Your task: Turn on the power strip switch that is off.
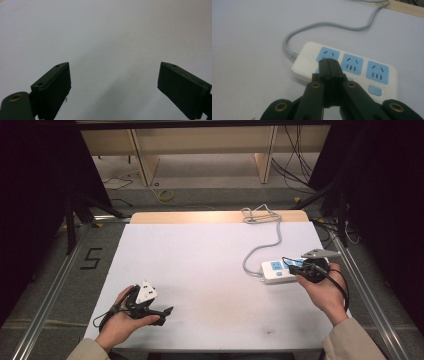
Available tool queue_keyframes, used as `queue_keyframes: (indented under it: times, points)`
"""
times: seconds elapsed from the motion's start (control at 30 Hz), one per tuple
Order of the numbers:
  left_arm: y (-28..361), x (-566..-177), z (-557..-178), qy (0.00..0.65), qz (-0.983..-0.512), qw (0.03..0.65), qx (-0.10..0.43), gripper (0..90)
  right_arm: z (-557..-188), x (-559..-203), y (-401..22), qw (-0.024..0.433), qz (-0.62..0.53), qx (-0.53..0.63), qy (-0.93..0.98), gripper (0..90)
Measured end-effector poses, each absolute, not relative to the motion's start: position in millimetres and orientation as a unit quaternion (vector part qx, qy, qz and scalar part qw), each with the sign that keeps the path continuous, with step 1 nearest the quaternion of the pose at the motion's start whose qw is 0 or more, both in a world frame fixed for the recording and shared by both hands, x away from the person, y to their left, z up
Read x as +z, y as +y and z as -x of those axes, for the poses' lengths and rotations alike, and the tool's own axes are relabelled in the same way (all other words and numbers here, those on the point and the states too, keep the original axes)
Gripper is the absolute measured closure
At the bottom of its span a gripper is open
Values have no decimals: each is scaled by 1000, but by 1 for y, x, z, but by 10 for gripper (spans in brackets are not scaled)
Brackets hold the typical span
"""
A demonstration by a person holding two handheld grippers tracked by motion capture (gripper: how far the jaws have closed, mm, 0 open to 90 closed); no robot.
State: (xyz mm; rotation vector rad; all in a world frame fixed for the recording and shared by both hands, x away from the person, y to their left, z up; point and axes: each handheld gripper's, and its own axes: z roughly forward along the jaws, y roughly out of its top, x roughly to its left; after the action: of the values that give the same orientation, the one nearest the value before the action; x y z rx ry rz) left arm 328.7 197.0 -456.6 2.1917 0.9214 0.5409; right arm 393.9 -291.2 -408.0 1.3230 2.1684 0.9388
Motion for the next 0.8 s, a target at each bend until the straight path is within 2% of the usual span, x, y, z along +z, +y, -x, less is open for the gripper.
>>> queue_keyframes:
  times: [0.8]
  points:
    - [196, -457, -329, 353, -845, 344, 207, 111, -405, -409, -286, 209, -479, 323, 789, 900]
